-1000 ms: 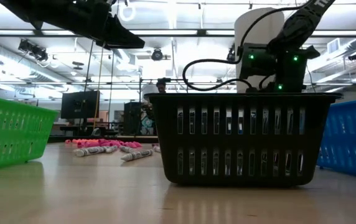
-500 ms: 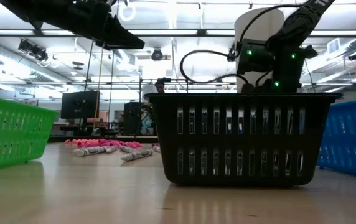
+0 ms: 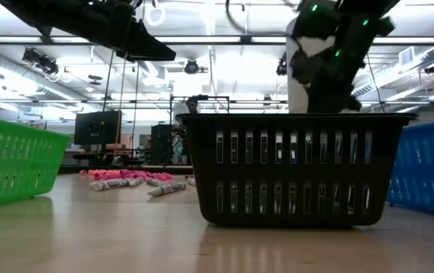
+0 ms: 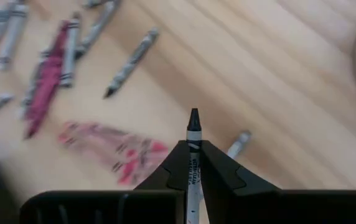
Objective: Sort crayons
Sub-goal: Put the black crayon into the right blue bin
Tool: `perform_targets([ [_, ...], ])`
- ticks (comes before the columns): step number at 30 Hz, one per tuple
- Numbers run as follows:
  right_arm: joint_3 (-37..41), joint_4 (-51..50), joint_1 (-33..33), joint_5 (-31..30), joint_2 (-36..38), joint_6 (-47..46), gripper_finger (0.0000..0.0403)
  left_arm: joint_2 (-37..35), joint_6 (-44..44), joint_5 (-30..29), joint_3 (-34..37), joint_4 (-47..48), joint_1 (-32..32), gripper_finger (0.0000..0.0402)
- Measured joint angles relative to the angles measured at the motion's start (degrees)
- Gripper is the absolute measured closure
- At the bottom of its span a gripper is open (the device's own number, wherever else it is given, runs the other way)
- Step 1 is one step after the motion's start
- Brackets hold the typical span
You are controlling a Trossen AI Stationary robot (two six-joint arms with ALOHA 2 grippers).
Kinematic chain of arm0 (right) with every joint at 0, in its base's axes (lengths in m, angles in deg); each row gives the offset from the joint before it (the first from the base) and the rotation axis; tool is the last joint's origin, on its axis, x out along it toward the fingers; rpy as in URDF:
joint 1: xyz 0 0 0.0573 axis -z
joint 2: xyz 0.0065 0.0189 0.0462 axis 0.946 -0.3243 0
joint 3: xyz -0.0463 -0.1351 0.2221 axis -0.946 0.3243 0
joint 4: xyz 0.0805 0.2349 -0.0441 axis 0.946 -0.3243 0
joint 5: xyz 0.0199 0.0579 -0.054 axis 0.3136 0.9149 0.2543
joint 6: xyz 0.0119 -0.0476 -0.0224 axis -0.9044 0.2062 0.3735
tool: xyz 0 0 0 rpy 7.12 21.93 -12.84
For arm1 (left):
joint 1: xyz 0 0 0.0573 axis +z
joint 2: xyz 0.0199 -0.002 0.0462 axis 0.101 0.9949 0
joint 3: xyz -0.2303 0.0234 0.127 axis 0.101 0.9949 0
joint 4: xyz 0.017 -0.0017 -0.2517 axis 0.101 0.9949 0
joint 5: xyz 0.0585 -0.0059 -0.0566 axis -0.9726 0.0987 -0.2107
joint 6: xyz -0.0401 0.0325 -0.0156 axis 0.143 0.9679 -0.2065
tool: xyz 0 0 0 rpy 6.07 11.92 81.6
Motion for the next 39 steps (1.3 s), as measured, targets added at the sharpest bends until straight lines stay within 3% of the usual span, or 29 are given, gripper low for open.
perform_targets([
  [10,0.00,-10.49,-11.89,-0.21,10.76,-15.39,0.0368,0.00,-0.16,0.00,0.00,0.01,0.00,0.0257],
  [19,0.00,-20.85,-23.71,-1.23,16.01,-32.88,0.0368,0.00,-0.58,0.00,0.00,-0.02,0.00,0.0257],
  [30,-0.02,-27.21,-39.86,-1.71,12.00,-55.59,0.0368,0.00,0.09,0.00,0.00,-0.12,0.00,0.0257],
  [39,2.01,-29.91,-44.93,4.45,5.96,-64.76,0.0368,0.00,2.16,0.00,0.00,-1.69,0.02,0.0257],
])
